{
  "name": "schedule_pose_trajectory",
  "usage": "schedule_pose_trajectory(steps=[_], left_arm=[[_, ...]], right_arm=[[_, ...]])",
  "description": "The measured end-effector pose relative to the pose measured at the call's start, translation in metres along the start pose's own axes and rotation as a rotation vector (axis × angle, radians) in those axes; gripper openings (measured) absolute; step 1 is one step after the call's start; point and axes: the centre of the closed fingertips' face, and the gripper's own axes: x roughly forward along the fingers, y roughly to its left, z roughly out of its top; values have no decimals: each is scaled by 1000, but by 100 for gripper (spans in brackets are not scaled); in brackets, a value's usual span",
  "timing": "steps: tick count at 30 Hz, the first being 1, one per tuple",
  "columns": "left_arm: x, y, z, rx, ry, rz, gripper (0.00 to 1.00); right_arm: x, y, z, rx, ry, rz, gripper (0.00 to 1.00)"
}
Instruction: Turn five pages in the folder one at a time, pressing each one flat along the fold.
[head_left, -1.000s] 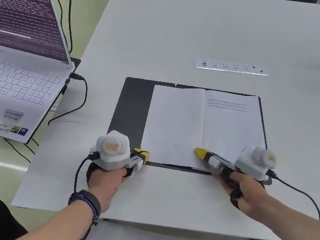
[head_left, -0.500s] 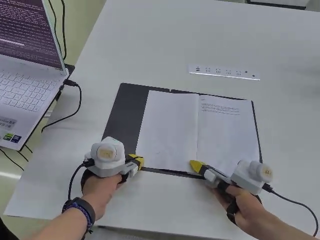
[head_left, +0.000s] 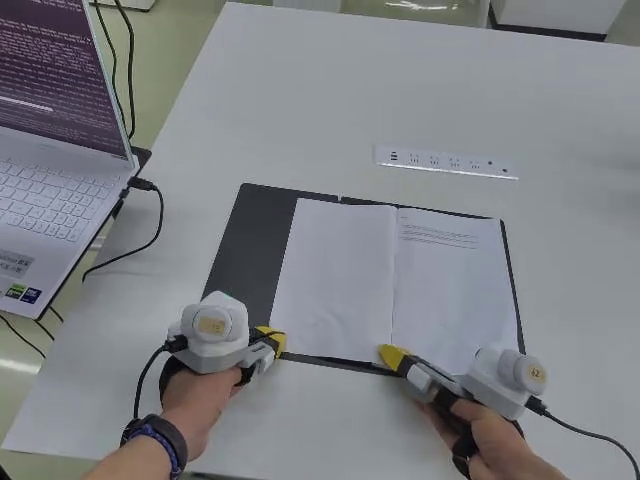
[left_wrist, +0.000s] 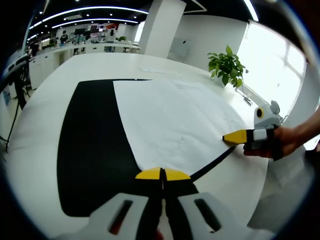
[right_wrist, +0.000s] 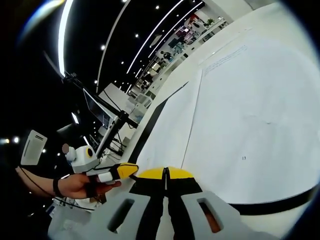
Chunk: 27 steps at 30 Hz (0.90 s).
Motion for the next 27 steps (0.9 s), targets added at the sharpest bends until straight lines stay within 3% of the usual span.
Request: schedule_pose_trajectory(steps=[6, 9, 13, 16, 18, 27], left_arm=[[0, -1, 0, 22, 18, 5, 0], [0, -2, 1, 55, 51, 11, 0], [0, -4, 3, 56, 86, 12, 0], [-4, -8, 8, 61, 81, 18, 12], [-8, -7, 16, 108, 64, 33, 11], [-24, -17, 34, 135, 40, 15, 22]], right_arm=[[0, -1, -1, 7, 4, -10, 0], [0, -1, 0, 36, 10, -20, 0], [-3, 2, 0, 46, 21, -17, 2], [-8, 12, 1, 34, 27, 13, 13], [-12, 15, 0, -4, 47, 12, 17], [-34, 11, 3, -95, 76, -15, 28]])
